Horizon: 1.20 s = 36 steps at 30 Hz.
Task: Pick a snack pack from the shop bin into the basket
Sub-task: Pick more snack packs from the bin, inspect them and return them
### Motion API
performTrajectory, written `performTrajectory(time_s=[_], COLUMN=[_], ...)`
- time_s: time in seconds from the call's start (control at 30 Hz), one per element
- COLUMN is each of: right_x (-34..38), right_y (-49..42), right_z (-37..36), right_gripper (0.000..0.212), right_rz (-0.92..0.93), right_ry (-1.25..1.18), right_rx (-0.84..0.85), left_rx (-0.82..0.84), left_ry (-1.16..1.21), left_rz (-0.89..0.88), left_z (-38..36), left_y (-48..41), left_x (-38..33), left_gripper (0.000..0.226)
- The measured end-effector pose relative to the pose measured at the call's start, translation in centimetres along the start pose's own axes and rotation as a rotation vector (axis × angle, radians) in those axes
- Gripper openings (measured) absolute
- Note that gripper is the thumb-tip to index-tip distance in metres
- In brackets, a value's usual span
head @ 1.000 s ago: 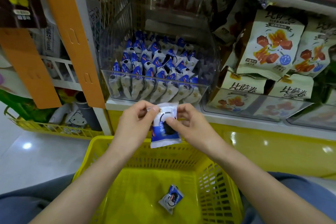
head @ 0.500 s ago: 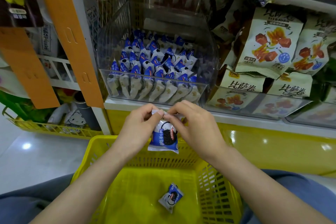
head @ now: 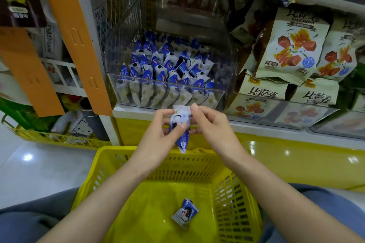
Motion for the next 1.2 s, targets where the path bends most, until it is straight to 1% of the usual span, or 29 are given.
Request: performTrajectory(time_s=[0.07,0.13,0.23,0.33,0.4,0.47,0.6,0.67,0.7,0.77,0.83,0.9,0.93,0.97,1.03,1.13,1.2], right_x=[0.2,0.0,-0.6,-0.8,-0.7,-0.5,-0.1,0.0,0.1,0.1,0.2,0.1,0.1,0.1,0.4,0.4,0.3], right_y=[0.1,0.3,0.4,0.5,0.5,0.5,0.6,0.8,0.9,0.8,0.7,0.6,0.7,0.8,0.8,0.7,0.6], right_z=[-0.2,-0.8,-1.3,-1.3,-1.1,-1.0,-0.5,-0.3,-0.3,-0.1,0.2,0.2,0.2,0.1,0.1,0.1,0.2], right_gripper=[0.018,0.023,0.036,0.04,0.036,0.036,0.047,0.051,0.052,0.056,0.062,0.062,0.059,0.054,0.049,0.053,0.054], right_rz=[0.061,0.065,-0.003,-0.055,-0.062,-0.034,0.11,0.189,0.218,0.213,0.065,-0.108,-0.162,-0.189,-0.177,-0.124,-0.101], right_ry=[0.082,0.16,0.184,0.172,0.167,0.216,0.524,0.631,0.64,0.58,0.421,0.187,0.066,-0.037,-0.118,-0.04,0.046], right_rx=[0.046,0.087,0.089,0.104,0.101,0.07,-0.006,-0.03,-0.045,-0.081,-0.076,0.015,0.066,0.103,0.116,0.067,0.027], left_rx=[-0.084,-0.134,-0.144,-0.124,-0.114,-0.11,-0.059,-0.038,-0.049,-0.101,-0.149,-0.17,-0.169,-0.161,-0.146,-0.091,0.022], left_ry=[0.168,0.299,0.429,0.469,0.439,0.327,0.067,0.014,0.019,0.106,0.247,0.3,0.264,0.178,-0.083,-0.421,-0.562], left_rz=[0.087,0.142,0.194,0.222,0.21,0.17,0.06,0.045,0.043,0.05,0.067,0.068,0.058,0.036,-0.048,-0.253,-0.399], left_z=[0.2,0.2,0.1,0.1,0.2,0.6,1.7,1.9,2.0,2.0,2.0,2.1,2.1,2.1,2.2,2.1,1.8], left_y=[-0.2,-0.2,-0.1,-0.1,-0.1,-0.3,-0.5,-0.6,-0.7,-0.7,-0.9,-1.0,-1.0,-1.0,-0.9,-0.4,-0.1], left_x=[0.0,0.0,0.1,0.1,0.0,-0.3,-1.0,-1.0,-1.0,-0.8,-0.6,-0.5,-0.4,-0.4,-0.4,-1.1,-1.6], left_gripper=[0.031,0.036,0.043,0.04,0.038,0.042,0.057,0.055,0.054,0.05,0.049,0.047,0.044,0.041,0.037,0.035,0.031])
Point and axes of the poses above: each hand's wrist, its own y-axis away from the middle knuckle, its own z-axis out of the back of the hand, x = y × z, the point moved 3 cm from there along -y, towards the middle knuckle, and after that the axes turned 12 degrees about -z, right-handed, at the moved point
